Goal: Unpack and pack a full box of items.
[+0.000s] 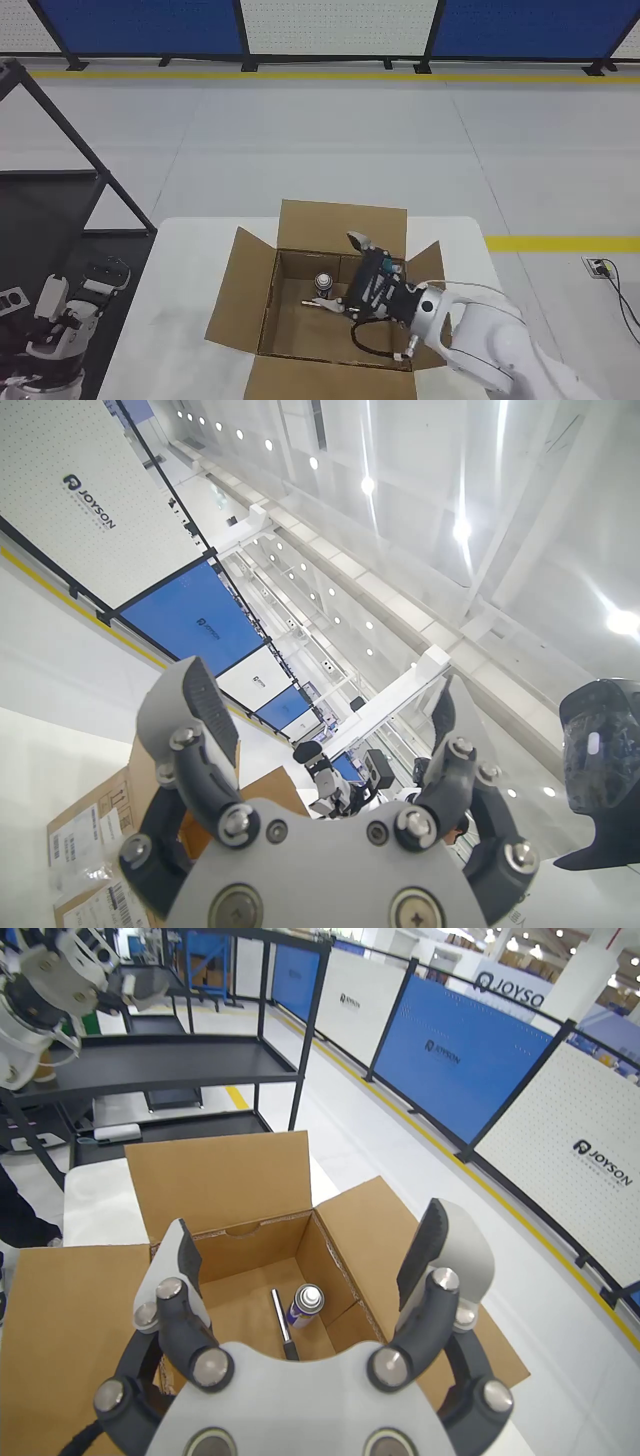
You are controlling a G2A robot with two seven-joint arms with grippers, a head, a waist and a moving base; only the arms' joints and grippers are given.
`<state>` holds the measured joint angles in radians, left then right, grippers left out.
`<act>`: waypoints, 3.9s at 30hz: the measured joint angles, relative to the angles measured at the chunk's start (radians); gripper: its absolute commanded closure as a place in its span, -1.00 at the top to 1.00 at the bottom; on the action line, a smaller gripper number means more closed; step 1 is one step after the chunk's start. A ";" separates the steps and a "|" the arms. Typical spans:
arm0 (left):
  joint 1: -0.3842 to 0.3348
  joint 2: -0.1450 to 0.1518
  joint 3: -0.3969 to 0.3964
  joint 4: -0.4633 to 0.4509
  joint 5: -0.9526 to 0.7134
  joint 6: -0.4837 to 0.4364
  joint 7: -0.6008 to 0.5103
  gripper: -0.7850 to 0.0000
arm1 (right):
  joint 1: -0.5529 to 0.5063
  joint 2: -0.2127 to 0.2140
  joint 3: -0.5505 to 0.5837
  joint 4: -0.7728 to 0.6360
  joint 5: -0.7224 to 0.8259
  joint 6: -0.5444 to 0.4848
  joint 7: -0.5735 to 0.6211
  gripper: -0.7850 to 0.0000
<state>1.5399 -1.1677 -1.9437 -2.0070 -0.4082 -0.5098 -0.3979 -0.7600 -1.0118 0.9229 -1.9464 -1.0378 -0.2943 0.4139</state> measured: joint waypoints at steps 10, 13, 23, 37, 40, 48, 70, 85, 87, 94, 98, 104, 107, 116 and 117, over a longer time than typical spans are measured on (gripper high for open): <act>0.001 -0.004 0.020 -0.007 0.028 0.005 0.023 1.00 | 0.043 -0.052 -0.122 0.054 0.026 0.184 0.267 1.00; -0.003 -0.004 0.029 -0.008 0.036 0.010 0.025 1.00 | 0.061 -0.066 -0.125 0.098 0.132 0.187 0.307 1.00; -0.006 -0.004 0.033 -0.008 0.043 0.010 0.023 1.00 | 0.065 -0.067 -0.125 0.105 0.141 0.184 0.311 1.00; -0.010 -0.007 0.037 -0.015 0.053 0.034 0.046 1.00 | 0.290 -0.216 -0.341 0.428 0.251 0.423 0.494 1.00; -0.008 -0.007 0.036 -0.017 0.055 0.036 0.051 1.00 | 0.335 -0.253 -0.374 0.507 0.277 0.453 0.497 1.00; -0.005 -0.009 0.038 -0.027 0.062 0.033 0.053 1.00 | 0.384 -0.318 -0.423 0.620 0.285 0.508 0.527 1.00; 0.005 -0.012 0.036 -0.027 0.080 0.014 0.053 1.00 | 0.423 -0.421 -0.422 0.828 0.322 0.477 0.527 -0.02; -0.005 -0.012 0.039 -0.022 0.083 0.018 0.038 1.00 | 0.415 -0.446 -0.382 0.828 0.283 0.472 0.535 -1.00; -0.007 -0.012 0.040 -0.020 0.083 0.018 0.035 1.00 | 0.402 -0.436 -0.362 0.784 0.260 0.472 0.539 -1.00; -0.020 -0.011 0.052 -0.024 0.095 0.025 0.019 1.00 | 0.310 -0.382 -0.278 0.544 0.116 0.493 0.615 -1.00; -0.025 -0.011 0.058 -0.026 0.100 0.028 0.013 1.00 | 0.226 -0.344 -0.211 0.368 0.028 0.464 0.648 -1.00; -0.031 -0.010 0.068 -0.027 0.110 0.031 0.003 1.00 | 0.053 -0.287 -0.072 0.073 -0.088 0.391 0.659 -1.00; -0.033 -0.010 0.073 -0.031 0.114 0.034 0.003 1.00 | -0.052 -0.263 0.014 -0.068 -0.146 0.383 0.631 -1.00; -0.038 -0.010 0.082 -0.030 0.126 0.040 0.006 1.00 | -0.246 -0.233 0.171 -0.277 -0.183 0.369 0.585 -1.00; -0.038 -0.010 0.082 -0.030 0.126 0.040 0.006 1.00 | -0.244 -0.233 0.169 -0.276 -0.183 0.369 0.585 -1.00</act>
<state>1.5022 -1.1777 -1.8615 -2.0369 -0.2825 -0.4698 -0.3924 -1.0044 -1.2453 1.0921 -2.2222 -1.2211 0.0749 0.9992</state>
